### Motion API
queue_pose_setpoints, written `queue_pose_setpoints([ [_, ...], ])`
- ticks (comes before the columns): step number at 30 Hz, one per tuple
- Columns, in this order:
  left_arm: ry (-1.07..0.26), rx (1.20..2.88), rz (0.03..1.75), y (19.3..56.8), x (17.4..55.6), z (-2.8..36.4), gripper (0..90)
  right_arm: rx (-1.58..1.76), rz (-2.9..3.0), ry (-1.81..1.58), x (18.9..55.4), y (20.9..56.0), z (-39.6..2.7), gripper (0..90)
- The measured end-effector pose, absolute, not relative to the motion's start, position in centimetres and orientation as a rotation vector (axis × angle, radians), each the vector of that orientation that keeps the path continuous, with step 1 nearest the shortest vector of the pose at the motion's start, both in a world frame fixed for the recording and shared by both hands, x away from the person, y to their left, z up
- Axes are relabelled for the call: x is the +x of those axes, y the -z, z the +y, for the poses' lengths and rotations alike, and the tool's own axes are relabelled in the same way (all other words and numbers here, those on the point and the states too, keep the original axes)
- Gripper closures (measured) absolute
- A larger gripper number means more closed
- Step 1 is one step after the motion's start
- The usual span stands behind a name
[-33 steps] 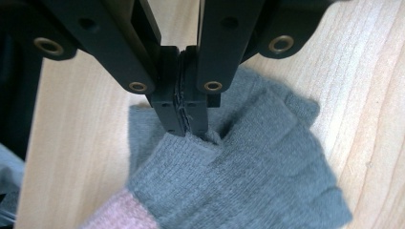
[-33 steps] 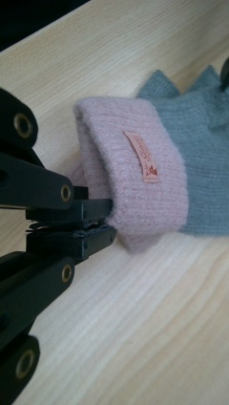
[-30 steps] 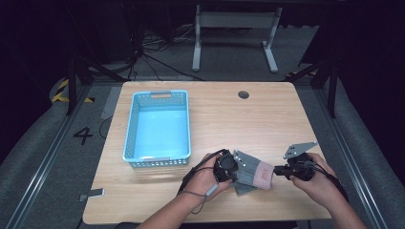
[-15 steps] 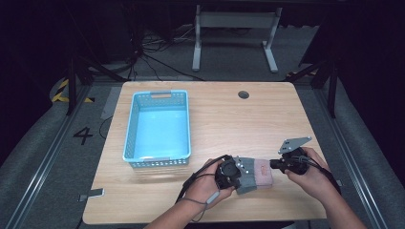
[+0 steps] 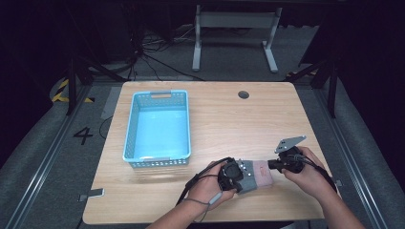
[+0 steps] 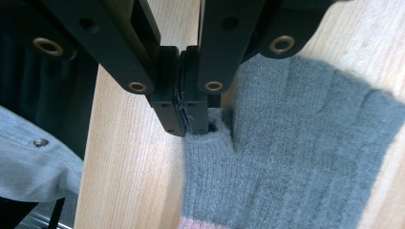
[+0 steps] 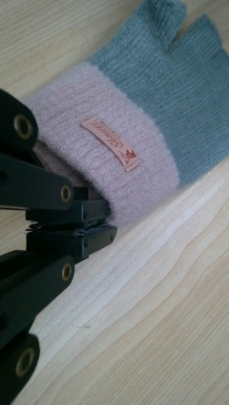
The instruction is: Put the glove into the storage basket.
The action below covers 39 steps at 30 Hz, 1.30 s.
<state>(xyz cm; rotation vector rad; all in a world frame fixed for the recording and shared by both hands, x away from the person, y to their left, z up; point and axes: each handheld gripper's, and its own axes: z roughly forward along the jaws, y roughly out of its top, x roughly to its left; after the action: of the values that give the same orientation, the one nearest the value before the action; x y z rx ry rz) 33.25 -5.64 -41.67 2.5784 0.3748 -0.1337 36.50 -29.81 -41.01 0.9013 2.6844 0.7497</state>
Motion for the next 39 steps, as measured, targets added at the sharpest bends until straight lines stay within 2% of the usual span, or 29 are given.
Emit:
queue_pose_setpoints([
  [6, 0.179, 2.586, 0.388, 42.5, 33.7, -5.9, 88.1, 0.924, 2.681, -0.726, 36.8, 41.6, -30.0, 87.1],
  [9, 0.197, 2.594, 0.384, 42.8, 33.8, -6.0, 86.2, 0.942, 2.667, -0.716, 36.8, 41.8, -30.1, 82.2],
  [15, 0.227, 2.564, 0.397, 42.3, 33.7, -5.4, 75.3, 0.967, 2.636, -0.735, 36.4, 41.2, -30.9, 78.6],
  [20, 0.225, 2.526, 0.41, 41.4, 33.9, -4.6, 70.8, 0.971, 2.623, -0.754, 36.2, 40.7, -31.3, 77.2],
  [27, 0.142, 2.45, 0.473, 39.7, 34.6, -3.6, 67.7, 0.991, 2.604, -0.77, 36.1, 40.3, -31.7, 74.9],
  [39, 0.057, 2.381, 0.545, 38.4, 35.7, -3.5, 55.0, 1.049, 2.564, -0.803, 36.1, 40.0, -32.8, 70.9],
])
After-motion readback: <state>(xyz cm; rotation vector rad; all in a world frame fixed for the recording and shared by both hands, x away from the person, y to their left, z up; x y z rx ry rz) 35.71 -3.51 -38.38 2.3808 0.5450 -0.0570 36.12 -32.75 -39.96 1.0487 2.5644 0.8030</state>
